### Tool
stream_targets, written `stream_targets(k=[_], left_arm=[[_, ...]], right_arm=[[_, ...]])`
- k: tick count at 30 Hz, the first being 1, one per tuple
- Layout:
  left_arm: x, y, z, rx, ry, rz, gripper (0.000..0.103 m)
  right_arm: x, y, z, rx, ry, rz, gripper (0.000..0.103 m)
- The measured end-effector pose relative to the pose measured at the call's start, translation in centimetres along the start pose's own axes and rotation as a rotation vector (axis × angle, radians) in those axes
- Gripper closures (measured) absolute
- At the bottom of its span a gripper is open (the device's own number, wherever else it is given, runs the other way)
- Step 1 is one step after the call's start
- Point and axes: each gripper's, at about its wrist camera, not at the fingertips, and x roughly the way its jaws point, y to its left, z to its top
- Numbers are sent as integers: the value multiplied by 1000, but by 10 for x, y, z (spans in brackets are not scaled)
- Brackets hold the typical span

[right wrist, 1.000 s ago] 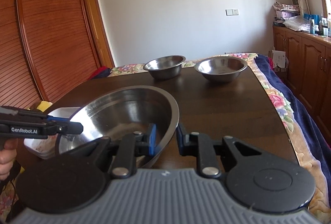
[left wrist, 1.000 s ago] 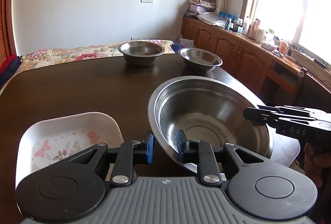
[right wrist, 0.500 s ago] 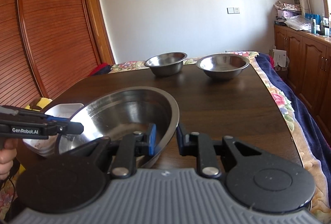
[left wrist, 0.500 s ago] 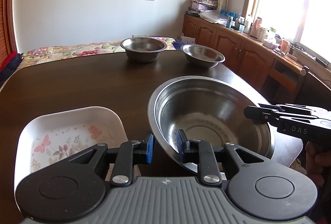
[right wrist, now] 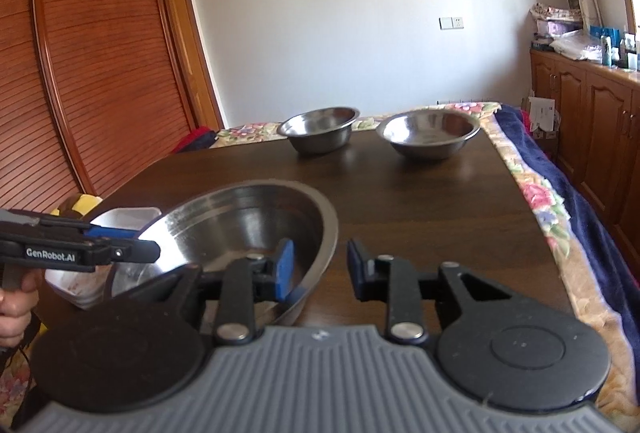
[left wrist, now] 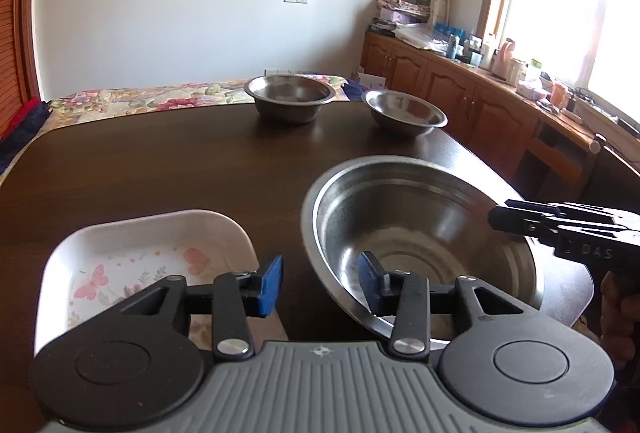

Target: Organize plates and bowls

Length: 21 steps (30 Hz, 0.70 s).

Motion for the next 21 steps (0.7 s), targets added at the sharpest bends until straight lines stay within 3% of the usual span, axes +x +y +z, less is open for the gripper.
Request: stream_targets(k=[8,21], left_arm=[[-6,14,22,4,-52,33,50],[19,35,80,33,-110,85,50]], right_arm=[[-1,-9,35,-73,-39,-23,71],[53,-16,88,-190,-40,8,71]])
